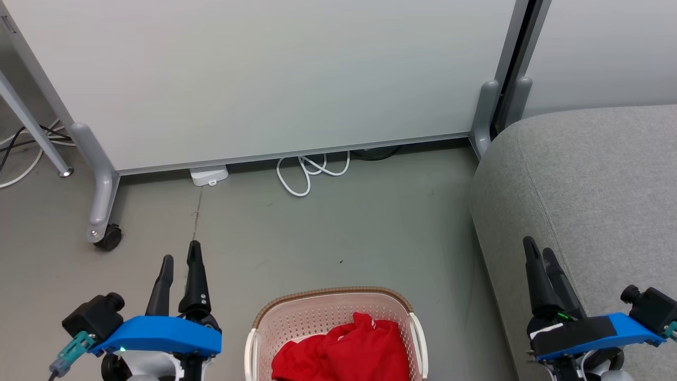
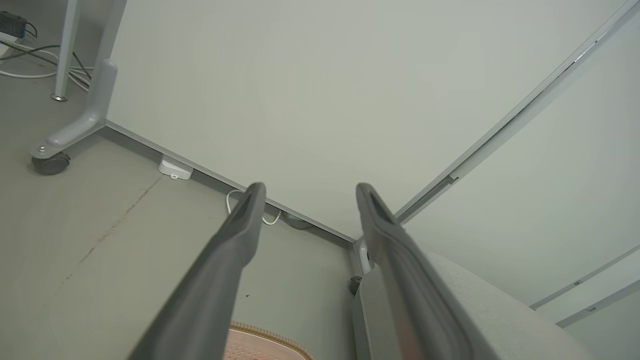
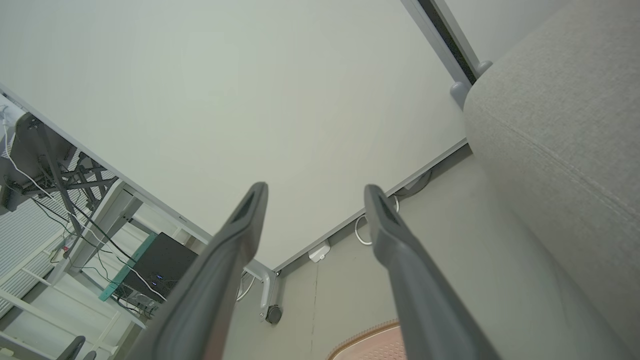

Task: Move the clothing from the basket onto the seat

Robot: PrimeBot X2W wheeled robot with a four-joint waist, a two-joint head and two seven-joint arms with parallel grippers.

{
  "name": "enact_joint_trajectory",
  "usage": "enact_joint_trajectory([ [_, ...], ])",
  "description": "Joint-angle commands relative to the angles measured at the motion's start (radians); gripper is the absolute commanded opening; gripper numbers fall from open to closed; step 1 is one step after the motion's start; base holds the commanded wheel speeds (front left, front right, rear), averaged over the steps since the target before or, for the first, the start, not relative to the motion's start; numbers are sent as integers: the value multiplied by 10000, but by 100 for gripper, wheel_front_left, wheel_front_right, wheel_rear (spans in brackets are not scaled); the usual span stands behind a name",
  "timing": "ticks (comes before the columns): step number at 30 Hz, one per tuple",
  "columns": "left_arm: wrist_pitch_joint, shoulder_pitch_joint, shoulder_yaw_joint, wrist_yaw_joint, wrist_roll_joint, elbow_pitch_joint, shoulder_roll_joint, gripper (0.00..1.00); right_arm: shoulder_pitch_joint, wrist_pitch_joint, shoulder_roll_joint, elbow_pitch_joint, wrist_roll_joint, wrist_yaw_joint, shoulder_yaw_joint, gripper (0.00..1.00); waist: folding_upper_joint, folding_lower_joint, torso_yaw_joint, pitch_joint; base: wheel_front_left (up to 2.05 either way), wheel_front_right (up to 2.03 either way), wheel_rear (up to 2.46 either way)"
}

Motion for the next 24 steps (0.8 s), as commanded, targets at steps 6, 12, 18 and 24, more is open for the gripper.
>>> enact_joint_trajectory([
  [6, -280, -331, -299, 152, 950, -22, 122, 100, -142, -280, -69, -155, -1028, 29, 107, 100, -1, 0, 5, 13, 0, 0, 0],
  [12, -477, -370, -479, 229, 1673, -33, 151, 100, -145, -479, -77, -181, -1827, 29, 191, 100, -1, 0, 10, 28, 0, 0, 0],
  [18, -643, -370, -640, 295, 2332, -74, 164, 100, -140, -644, -82, -179, -2446, 28, 250, 100, -1, 0, 25, 24, 0, 0, 0],
  [24, -797, -368, -767, 331, 2968, -95, 174, 100, -154, -808, -86, -179, -3035, 30, 315, 100, -1, 0, 40, 22, 0, 0, 0],
])
